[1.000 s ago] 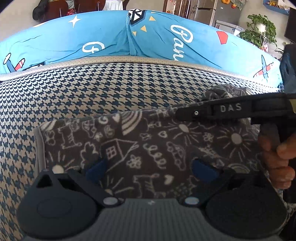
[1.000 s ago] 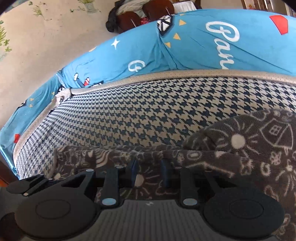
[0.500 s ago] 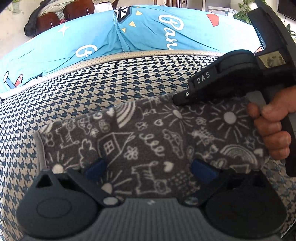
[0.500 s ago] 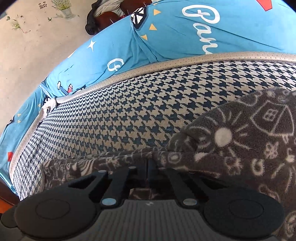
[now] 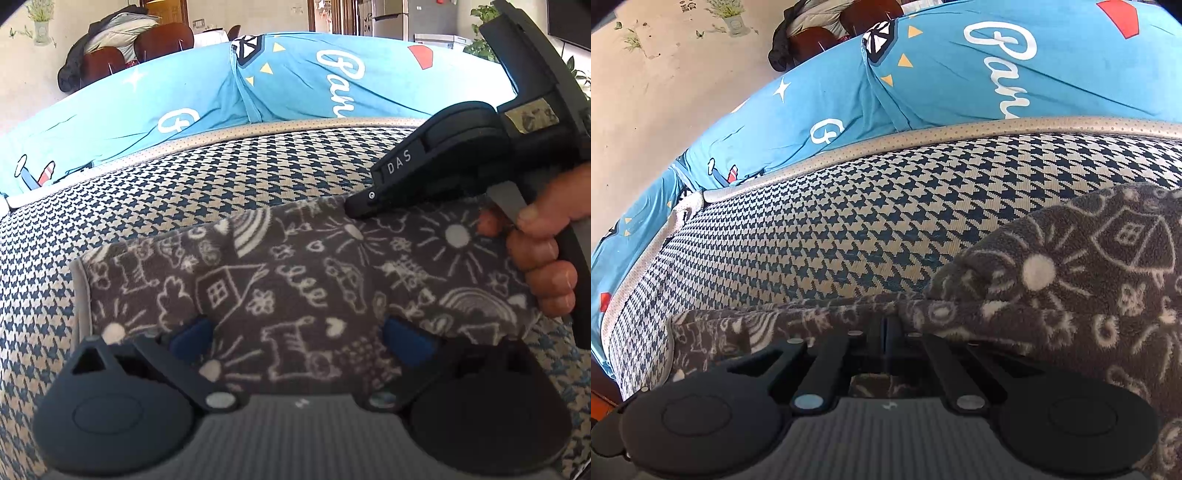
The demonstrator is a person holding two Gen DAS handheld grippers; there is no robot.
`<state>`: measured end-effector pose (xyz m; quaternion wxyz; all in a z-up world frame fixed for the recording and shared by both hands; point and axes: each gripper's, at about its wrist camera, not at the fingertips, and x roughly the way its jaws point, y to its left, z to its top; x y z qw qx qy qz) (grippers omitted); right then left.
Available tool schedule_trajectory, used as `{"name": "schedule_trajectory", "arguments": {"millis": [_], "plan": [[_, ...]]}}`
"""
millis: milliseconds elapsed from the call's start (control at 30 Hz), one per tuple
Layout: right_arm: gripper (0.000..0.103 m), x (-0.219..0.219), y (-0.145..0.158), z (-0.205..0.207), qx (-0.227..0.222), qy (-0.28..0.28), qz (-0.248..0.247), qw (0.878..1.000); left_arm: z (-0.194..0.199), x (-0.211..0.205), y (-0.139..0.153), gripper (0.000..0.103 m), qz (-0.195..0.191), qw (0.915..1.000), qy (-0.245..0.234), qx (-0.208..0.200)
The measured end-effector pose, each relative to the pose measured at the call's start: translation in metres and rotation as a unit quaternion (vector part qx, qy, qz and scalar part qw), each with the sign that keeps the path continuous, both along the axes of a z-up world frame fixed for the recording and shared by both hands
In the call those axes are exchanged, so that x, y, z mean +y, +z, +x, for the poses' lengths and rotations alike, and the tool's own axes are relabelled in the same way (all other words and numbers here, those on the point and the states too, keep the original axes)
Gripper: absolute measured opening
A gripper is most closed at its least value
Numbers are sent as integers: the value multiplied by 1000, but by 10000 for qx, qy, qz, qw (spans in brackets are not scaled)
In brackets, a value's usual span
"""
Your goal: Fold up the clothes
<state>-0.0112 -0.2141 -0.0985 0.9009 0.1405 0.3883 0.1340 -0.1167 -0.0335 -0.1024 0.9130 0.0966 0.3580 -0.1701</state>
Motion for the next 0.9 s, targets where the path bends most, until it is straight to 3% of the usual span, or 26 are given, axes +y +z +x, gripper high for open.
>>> {"name": "schedule_trajectory", "arguments": {"millis": [900], "plan": [[0,-4,-1,7,205,-45,140,9997,0,0,-5,103,-30,9999,39,-97]]}}
